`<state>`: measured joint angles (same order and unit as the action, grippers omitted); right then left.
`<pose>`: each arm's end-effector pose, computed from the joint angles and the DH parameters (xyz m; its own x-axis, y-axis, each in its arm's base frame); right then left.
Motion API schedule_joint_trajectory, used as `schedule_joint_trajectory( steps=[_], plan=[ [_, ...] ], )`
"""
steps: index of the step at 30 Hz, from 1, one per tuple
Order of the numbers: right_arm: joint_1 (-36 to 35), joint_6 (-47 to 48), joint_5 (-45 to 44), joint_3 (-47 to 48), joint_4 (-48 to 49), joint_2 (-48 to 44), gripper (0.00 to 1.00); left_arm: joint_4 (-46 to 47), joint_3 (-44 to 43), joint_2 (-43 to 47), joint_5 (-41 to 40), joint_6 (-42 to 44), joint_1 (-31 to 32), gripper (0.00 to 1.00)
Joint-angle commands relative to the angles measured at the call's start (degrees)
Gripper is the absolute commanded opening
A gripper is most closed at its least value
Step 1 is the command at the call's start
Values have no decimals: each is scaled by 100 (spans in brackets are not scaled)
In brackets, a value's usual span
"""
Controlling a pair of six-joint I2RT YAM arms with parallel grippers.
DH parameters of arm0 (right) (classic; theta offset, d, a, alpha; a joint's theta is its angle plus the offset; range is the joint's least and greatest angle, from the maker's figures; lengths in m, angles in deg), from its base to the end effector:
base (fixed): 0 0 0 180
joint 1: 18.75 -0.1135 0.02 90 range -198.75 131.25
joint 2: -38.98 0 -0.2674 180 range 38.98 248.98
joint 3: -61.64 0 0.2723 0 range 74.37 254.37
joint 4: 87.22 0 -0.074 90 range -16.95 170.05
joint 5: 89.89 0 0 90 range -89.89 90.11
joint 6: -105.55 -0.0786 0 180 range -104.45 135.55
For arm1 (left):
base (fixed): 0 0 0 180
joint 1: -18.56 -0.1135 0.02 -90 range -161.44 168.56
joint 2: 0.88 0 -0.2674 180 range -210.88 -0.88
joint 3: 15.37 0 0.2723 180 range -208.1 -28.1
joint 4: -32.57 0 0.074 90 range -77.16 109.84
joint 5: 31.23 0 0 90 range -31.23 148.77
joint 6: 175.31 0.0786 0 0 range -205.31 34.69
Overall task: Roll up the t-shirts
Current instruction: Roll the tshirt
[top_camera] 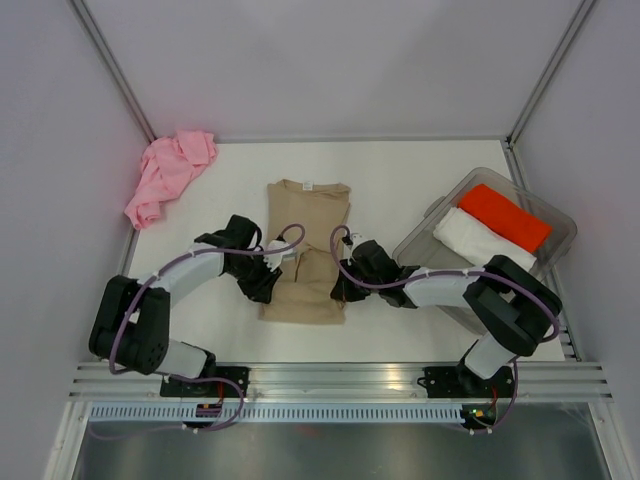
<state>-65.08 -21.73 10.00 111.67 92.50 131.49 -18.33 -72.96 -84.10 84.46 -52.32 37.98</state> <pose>0.2276 0.2579 0.0939 -0.8574 -0.0340 -0.5136 -0.3523 0.7661 0.5375 0.2411 -0.1211 0.1204 -0.5543 0.7157 -0.4249 0.8306 0.5086 -0.2268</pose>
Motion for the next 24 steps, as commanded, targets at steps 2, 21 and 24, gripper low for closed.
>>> schedule_joint_trajectory(
  steps=[2, 21, 24],
  plan=[
    [-61, 668, 136, 321, -321, -250, 9, 91, 126, 1403, 121, 495, 395, 43],
    [-272, 4094, 92, -1058, 258, -3617, 43, 1224, 2298, 2785, -2472, 1052, 2795, 75],
    [-342, 4569, 118, -1137, 126, -3679, 43, 1190, 2245, 2933, -2560, 893, 2883, 73]
  ],
)
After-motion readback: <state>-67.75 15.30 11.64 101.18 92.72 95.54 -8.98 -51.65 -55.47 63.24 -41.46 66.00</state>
